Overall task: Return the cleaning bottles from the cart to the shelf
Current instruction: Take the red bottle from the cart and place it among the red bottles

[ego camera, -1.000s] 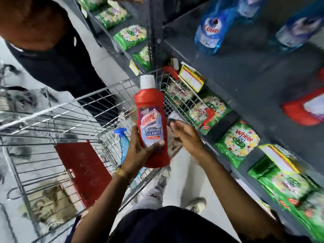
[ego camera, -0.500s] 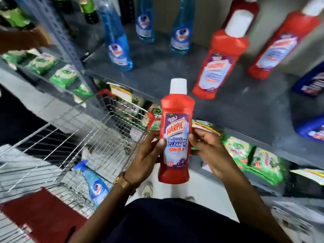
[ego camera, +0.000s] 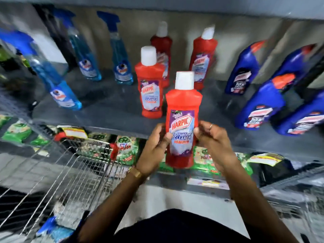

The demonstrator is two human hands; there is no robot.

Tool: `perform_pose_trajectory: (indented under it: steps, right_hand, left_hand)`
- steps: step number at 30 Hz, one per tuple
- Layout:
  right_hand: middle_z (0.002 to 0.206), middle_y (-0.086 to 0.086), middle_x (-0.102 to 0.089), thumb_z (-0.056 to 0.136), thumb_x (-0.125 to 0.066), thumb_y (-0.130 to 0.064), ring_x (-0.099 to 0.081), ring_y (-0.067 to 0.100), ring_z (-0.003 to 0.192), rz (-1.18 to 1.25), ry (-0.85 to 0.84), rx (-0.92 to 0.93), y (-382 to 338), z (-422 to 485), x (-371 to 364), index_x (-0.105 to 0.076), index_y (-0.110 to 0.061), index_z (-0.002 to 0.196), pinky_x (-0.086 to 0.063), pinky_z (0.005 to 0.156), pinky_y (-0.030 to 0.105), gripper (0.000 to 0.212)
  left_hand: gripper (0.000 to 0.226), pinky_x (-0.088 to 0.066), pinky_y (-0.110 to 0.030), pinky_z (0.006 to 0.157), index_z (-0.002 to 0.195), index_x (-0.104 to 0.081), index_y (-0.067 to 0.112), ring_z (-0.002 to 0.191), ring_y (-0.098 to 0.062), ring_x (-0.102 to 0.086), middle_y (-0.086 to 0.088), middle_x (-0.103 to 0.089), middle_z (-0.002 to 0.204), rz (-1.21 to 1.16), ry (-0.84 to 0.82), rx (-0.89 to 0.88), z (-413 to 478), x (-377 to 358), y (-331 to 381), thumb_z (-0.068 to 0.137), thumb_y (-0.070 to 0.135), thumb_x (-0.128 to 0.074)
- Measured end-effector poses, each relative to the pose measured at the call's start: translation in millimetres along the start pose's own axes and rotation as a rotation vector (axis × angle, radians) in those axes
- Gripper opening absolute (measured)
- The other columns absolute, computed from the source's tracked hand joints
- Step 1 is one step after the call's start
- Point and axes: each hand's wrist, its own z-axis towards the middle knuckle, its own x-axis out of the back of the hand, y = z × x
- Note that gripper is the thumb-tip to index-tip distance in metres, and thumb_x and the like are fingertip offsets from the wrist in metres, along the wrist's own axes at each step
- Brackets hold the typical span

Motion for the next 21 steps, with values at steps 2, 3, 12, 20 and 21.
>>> perform_pose_trajectory:
  steps: [2,3,12,20,21]
  right_hand:
    - [0.106,0.017,-0.065,0.088,-0.052,0.003,-0.060,0.020,0.090,0.003,0.060,0.067,-9,16,13,-0.060,0.004,0.112,-0.053,0.083,0.038,0.025]
    - [0.105,0.015,-0.065,0.088,-0.052,0.004,-0.060,0.015,0.088,0.005,0.089,0.092,-13,24,18,-0.059,0.002,0.112,-0.053,0.082,0.034,0.025]
    - [0.125,0.019,-0.061,0.093,-0.050,-0.004,-0.060,0.024,0.102,0.049,0.213,0.027,-13,83,56,-0.052,-0.002,0.126,-0.051,0.089,0.050,0.033]
    - [0.115,0.005,-0.065,0.094,-0.051,-0.008,-0.064,0.018,0.102,0.065,0.247,0.011,8,91,68,-0.053,-0.014,0.125,-0.054,0.087,0.047,0.032]
    - [0.112,0.001,-0.066,0.093,-0.052,-0.009,-0.065,0.013,0.098,0.064,0.243,0.017,10,91,69,-0.054,-0.016,0.123,-0.055,0.084,0.043,0.031]
  left_hand:
    - [0.023,-0.045,-0.032,0.102,0.114,-0.052,0.027,0.108,-0.004,-0.058,0.008,-0.063,0.115,0.023,-0.022,-0.062,28,-13,5,0.093,0.022,-0.046]
    - [0.022,-0.045,-0.032,0.101,0.113,-0.051,0.028,0.108,-0.004,-0.057,0.007,-0.063,0.115,0.034,-0.026,-0.091,43,-19,7,0.093,0.021,-0.046]
    - [0.031,-0.046,-0.061,0.099,0.121,-0.046,0.006,0.121,-0.029,-0.057,-0.022,-0.058,0.130,0.077,-0.032,-0.057,126,-60,-7,0.096,0.025,-0.046]
    - [0.025,-0.051,-0.056,0.097,0.122,-0.047,0.009,0.120,-0.029,-0.059,-0.014,-0.062,0.127,0.153,-0.027,-0.069,139,-68,-24,0.099,0.018,-0.045]
    - [0.026,-0.051,-0.056,0.097,0.123,-0.047,0.009,0.120,-0.028,-0.059,-0.014,-0.062,0.127,0.156,-0.029,-0.076,140,-68,-24,0.099,0.019,-0.044]
